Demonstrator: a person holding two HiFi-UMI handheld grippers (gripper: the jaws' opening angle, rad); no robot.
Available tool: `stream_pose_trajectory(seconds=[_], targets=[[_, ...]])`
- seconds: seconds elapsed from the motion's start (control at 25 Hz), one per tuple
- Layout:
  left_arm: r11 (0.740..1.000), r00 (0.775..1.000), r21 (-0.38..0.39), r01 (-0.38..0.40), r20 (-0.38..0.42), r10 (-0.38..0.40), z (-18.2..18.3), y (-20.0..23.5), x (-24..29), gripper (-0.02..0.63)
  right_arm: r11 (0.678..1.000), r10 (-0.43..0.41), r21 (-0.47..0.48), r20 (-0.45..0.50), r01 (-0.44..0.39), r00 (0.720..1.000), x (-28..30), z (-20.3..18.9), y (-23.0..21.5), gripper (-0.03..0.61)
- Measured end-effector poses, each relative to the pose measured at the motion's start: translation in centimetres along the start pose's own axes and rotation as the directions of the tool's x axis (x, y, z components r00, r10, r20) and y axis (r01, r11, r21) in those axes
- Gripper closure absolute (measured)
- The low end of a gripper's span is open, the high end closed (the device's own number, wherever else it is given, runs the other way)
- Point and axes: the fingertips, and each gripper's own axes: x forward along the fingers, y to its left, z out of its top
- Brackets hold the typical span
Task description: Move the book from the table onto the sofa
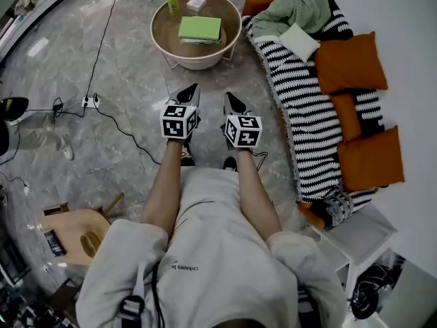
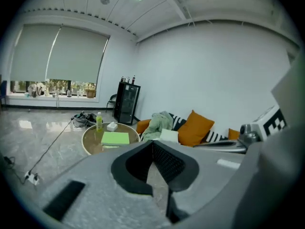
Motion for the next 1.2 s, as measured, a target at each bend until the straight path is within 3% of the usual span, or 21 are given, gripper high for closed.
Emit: stream_pose_trajectory(seconds=[0.12,0.36,0.52,0.64,0.8,0.96,1.2], targets=[[0.995,0.996,-0.051,0.085,0.021,-0.084,1.4,2.5,0.2,0.603,0.999,-0.019,0.041,0.028,0.018,0.999,1.6,0.0,1.0,0.572],[0.981,0.981,-0.012,0.192,0.007,-0.192,2.5,6.9,-0.3,0.603,0.995,-0.061,0.086,0.031,0.058,0.998,5.4,-0.4,5.0,0.572],[0.943,0.95,-0.113,0.312,0.065,-0.307,2.8,8.1,-1.2,0.603,0.991,0.013,0.132,0.009,-0.015,1.0,7.5,-1.1,9.0,0.572],[0.93,0.935,-0.095,0.355,0.05,-0.352,2.4,8.0,-1.7,0.604,0.982,0.065,0.177,-0.012,-0.062,0.998,8.6,-2.0,11.0,0.572],[0.944,0.944,-0.009,0.329,0.006,-0.329,2.3,9.3,-2.1,0.604,0.973,0.076,0.223,-0.039,-0.065,0.996,9.9,-2.2,12.0,0.572],[0.961,0.961,0.025,0.276,-0.043,-0.275,1.5,11.0,-2.8,0.604,0.953,0.144,0.277,-0.056,-0.123,0.988,11.0,-2.3,13.9,0.572],[0.982,0.981,-0.012,0.188,-0.04,-0.189,1.2,14.7,-3.3,0.604,0.988,0.135,0.095,-0.151,-0.121,0.979,13.3,-3.3,16.3,0.572]])
